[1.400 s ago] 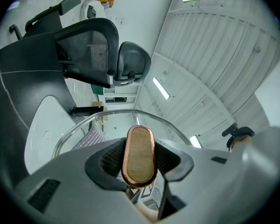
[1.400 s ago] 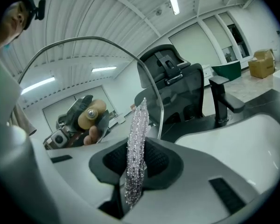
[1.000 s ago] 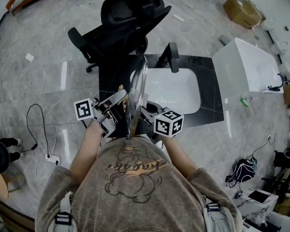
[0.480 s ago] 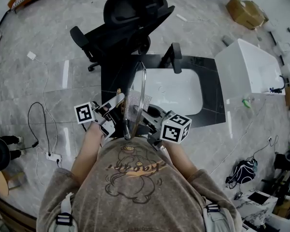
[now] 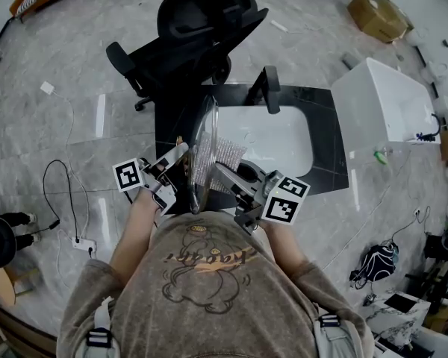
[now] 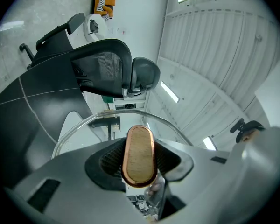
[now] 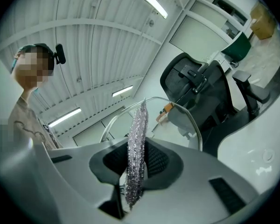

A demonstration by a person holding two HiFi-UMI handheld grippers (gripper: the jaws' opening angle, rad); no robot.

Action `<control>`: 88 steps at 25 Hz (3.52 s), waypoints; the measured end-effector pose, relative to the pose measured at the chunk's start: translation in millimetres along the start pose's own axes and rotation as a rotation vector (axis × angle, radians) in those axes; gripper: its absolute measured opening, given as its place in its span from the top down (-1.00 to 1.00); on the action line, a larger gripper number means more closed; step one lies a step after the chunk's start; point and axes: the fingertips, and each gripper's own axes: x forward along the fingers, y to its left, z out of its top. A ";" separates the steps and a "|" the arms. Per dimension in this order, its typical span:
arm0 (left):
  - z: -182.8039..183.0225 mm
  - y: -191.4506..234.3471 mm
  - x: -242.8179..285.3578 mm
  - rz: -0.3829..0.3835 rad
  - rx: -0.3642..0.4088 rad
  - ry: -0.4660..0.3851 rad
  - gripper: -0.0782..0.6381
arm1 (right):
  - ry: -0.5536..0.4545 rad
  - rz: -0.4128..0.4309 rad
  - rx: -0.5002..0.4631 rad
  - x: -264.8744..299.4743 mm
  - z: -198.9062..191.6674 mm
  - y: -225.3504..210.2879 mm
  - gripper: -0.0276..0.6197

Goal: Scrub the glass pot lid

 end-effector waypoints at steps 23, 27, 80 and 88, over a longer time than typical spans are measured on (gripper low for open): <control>43.4 0.5 -28.5 0.691 0.854 0.193 0.28 | -0.030 -0.465 -0.057 -66.2 -7.4 -118.7 0.67; 36.5 18.4 -21.9 0.812 1.016 0.323 0.28 | -0.015 -0.474 -0.064 -61.7 -12.8 -118.0 0.67; 27.5 25.8 -3.7 0.770 1.086 0.199 0.73 | -0.002 -0.584 -0.151 -53.6 -18.9 -111.8 0.67; 15.8 -25.9 -12.7 0.697 1.177 0.115 0.73 | 0.033 -0.597 -0.347 -31.2 -11.6 -87.5 0.67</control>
